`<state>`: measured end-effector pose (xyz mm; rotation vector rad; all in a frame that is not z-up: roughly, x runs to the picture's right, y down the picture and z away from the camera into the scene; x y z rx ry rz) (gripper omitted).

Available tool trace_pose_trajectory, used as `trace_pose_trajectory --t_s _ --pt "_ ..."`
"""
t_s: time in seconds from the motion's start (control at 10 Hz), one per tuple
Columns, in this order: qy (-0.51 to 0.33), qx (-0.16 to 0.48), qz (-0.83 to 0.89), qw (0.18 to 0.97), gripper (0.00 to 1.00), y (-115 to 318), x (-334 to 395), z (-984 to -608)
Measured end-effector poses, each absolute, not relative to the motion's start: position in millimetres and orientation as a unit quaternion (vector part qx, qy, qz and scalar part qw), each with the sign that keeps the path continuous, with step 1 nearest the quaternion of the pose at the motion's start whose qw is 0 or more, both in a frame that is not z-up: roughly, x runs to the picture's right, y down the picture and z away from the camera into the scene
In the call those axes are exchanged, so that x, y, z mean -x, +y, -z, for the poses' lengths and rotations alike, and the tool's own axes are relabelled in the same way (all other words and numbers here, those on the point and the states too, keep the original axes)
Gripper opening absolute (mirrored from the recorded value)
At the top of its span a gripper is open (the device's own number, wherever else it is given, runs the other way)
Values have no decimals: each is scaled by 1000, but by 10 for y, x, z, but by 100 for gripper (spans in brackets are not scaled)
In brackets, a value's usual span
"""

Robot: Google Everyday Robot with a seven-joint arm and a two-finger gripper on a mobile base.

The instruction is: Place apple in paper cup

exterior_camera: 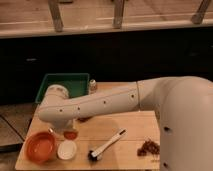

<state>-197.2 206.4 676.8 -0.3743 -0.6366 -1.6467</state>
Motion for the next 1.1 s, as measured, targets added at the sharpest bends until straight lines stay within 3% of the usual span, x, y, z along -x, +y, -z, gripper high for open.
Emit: trace_pose_trajectory --t_s 0.3,0.4,1.1 --pt "-289 159 724 606 8 2204 2027 -6663" --pt "-291 159 725 603 3 2232 2041 -6637" --pt "-296 173 731 590 0 1993 2159 -6597"
